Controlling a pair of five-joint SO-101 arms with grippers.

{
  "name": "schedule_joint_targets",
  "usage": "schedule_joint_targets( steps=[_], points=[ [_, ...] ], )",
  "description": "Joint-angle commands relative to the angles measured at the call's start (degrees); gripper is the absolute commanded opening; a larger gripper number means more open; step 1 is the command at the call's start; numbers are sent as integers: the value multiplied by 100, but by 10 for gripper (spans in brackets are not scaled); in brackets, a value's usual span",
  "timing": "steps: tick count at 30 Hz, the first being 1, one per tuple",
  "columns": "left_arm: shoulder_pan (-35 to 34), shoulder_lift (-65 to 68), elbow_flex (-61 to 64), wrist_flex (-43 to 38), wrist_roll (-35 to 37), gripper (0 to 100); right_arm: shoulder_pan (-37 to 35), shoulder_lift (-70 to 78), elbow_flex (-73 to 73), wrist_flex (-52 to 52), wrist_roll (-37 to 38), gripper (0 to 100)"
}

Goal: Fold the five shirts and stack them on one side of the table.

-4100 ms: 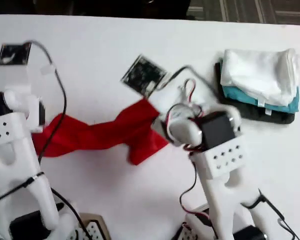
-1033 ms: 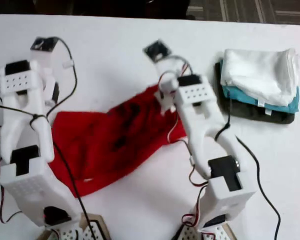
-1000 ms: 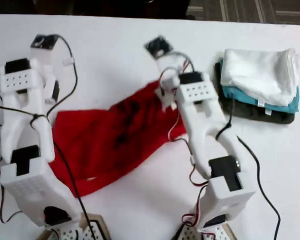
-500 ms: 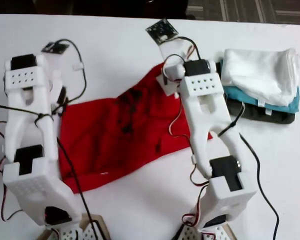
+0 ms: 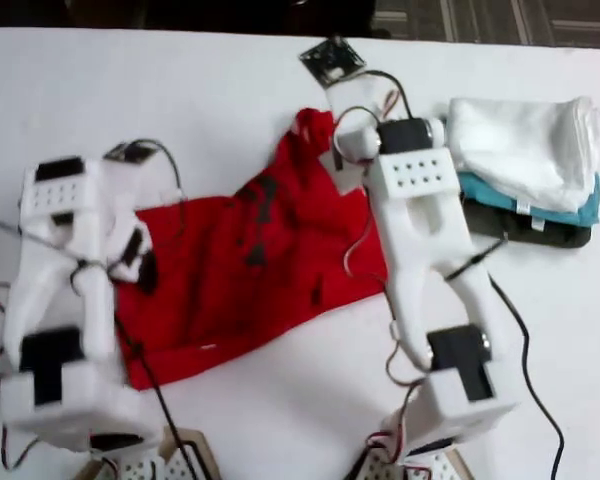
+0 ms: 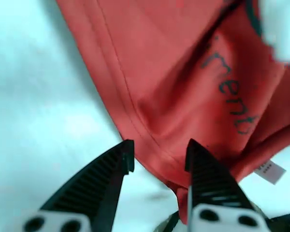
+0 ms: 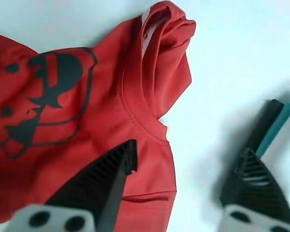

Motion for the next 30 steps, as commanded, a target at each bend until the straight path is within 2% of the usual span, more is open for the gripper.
schedule_joint_targets(
  steps=[1, 4, 8, 16, 24, 28, 30],
  points=[
    [-9, -1073, 927, -686, 0, 196, 66, -690, -299, 330, 35, 320],
    [-299, -1538, 1604, -1266, 141, 197, 75, -989, -281, 567, 35, 320],
    [-642, -1732, 2167, -1503, 158, 238, 48, -1297, -273, 884, 114, 319],
    [-686, -1749, 2897, -1503, -62, 252, 84, -1596, -273, 1411, 422, 319],
    [-686, -1732, 3433, -2198, -88, 255, 40, -1596, -273, 1569, 378, 319],
    [-677, -1732, 3451, -2286, -88, 251, 40, -1596, -264, 1657, 378, 319],
    [-651, -1732, 3433, -2277, -88, 203, 31, -1596, -264, 1736, 378, 319]
  ],
)
